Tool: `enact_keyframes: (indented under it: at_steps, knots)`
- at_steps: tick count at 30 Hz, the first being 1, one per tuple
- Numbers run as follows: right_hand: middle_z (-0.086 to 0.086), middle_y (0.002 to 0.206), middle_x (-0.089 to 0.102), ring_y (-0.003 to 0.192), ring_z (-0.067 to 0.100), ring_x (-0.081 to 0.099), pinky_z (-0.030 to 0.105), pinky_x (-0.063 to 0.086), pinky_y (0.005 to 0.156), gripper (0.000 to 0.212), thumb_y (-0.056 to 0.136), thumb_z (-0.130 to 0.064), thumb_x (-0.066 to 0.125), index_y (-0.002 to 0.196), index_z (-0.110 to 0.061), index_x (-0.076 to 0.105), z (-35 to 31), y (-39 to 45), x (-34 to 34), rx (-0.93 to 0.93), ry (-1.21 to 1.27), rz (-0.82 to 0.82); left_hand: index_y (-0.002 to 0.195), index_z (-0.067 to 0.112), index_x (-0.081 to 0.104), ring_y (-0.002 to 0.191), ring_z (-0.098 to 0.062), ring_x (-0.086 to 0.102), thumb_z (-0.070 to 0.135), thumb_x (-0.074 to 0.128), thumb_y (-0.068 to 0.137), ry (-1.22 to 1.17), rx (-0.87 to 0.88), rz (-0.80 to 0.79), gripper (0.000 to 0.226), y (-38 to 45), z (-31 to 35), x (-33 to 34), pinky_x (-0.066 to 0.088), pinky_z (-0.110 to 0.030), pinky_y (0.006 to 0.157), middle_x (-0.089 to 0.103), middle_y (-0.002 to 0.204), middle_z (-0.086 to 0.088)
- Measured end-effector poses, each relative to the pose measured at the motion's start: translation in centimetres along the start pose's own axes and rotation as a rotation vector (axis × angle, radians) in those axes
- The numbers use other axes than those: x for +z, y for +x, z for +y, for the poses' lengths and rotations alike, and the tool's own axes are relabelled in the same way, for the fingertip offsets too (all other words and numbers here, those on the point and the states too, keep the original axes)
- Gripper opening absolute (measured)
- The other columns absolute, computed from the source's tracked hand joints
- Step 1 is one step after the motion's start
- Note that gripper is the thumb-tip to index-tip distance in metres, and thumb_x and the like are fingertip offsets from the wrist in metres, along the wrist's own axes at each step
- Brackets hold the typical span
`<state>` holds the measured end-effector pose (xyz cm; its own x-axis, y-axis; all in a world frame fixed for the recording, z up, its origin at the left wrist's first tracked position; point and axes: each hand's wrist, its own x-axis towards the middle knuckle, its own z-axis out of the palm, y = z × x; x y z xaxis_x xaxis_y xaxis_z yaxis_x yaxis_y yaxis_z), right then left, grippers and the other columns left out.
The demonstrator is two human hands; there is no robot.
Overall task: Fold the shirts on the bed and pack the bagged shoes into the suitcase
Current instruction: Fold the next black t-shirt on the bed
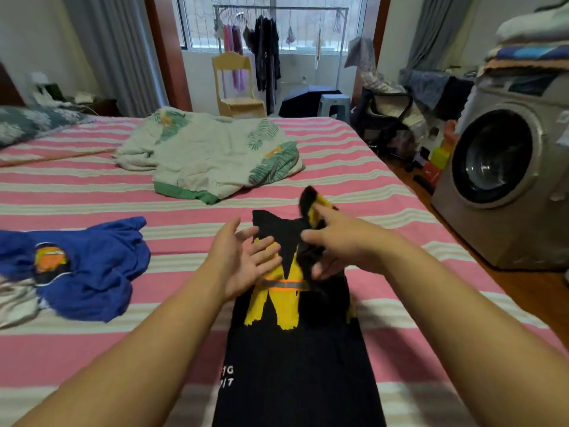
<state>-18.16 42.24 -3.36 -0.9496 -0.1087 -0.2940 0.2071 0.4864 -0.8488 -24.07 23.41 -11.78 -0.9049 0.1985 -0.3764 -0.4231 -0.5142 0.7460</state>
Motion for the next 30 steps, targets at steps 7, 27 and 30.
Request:
enact_keyframes:
  at_steps: [7, 27, 30]
  knots:
    - [0.02, 0.127, 0.06, 0.108, 0.036, 0.062, 0.04, 0.054, 0.088, 0.038, 0.099, -0.025, 0.045, 0.134, -0.01, 0.051, 1.8, 7.7, 0.8, 0.105, -0.846, 0.22, 0.129, 0.006, 0.061, 0.089, -0.028, 0.074, 0.01, 0.051, 0.102, 0.272, 0.006, 0.093, 0.029, -0.3, -3.4, -2.6, 0.059, -0.038, 0.076, 0.076, 0.105, -0.015]
    - [0.006, 0.164, 0.023, 0.151, 0.032, 0.014, 0.05, 0.013, 0.123, 0.068, 0.095, -0.059, 0.023, 0.156, -0.028, 0.028, 7.6, 9.2, 4.1, -0.417, -0.879, 0.445, 0.148, 0.035, 0.041, 0.145, -0.033, 0.026, 0.058, 0.04, 0.099, 1.95, 0.55, 0.179, 0.054, 2.1, -1.2, -1.6, 0.031, -0.048, 0.114, 0.022, 0.159, -0.008]
    - [-0.004, 0.169, -0.004, 0.154, 0.024, -0.012, 0.05, -0.007, 0.124, 0.08, 0.088, -0.072, -0.003, 0.159, -0.038, 0.005, 11.2, 8.3, 5.4, -0.248, -1.091, 0.154, 0.159, 0.045, 0.011, 0.157, -0.024, -0.001, 0.064, 0.01, 0.1, 2.037, 0.606, -0.067, 0.063, 4.9, -4.3, -3.1, 0.009, -0.043, 0.126, 0.001, 0.171, 0.001]
